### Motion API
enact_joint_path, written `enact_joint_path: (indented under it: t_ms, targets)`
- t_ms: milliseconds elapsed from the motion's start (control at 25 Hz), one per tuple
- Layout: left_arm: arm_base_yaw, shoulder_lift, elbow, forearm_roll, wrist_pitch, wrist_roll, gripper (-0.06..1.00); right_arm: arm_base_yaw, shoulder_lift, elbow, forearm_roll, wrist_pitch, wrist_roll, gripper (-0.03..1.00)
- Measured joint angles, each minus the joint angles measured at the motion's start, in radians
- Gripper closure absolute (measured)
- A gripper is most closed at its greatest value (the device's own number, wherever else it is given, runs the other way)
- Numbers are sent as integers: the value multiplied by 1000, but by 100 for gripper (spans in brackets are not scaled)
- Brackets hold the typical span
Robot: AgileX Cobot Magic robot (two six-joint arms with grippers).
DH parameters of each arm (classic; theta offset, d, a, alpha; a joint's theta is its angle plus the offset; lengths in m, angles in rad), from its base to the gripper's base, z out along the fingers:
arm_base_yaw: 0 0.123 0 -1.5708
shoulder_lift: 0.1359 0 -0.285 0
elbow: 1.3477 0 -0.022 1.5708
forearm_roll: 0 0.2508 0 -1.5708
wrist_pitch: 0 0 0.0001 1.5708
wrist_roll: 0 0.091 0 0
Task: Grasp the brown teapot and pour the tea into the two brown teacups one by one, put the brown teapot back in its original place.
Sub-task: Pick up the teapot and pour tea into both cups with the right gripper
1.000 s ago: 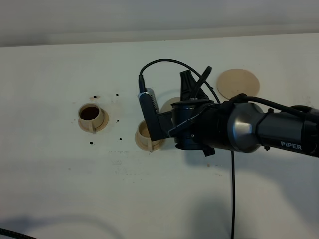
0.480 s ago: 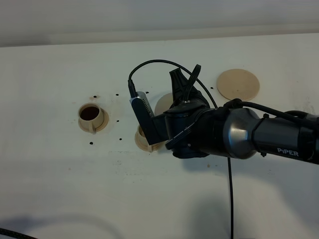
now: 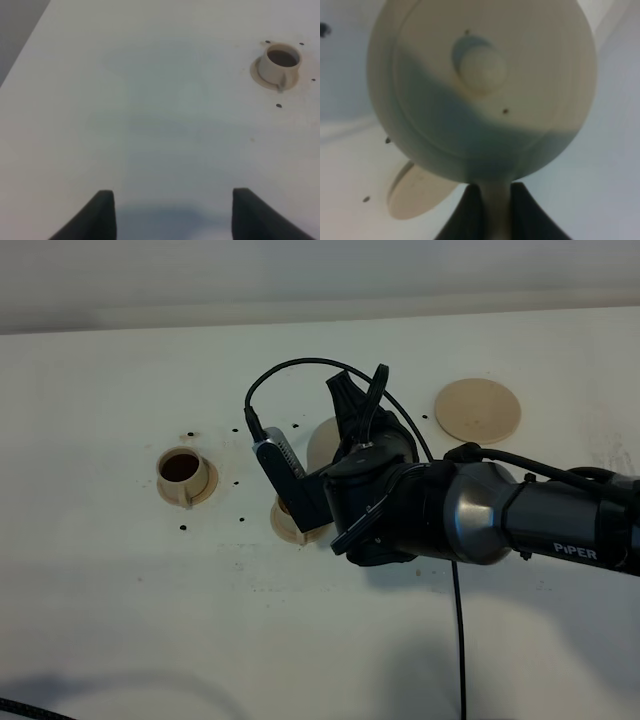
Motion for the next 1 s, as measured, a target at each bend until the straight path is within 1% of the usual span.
enact_joint_path:
  t_ms: [520,1000]
  targets:
    - [0,0,0,0,0,0,46,0,0,0,-54,3,-37,88]
    - [0,0,0,0,0,0,46,0,11,0,-80,0,-106,88]
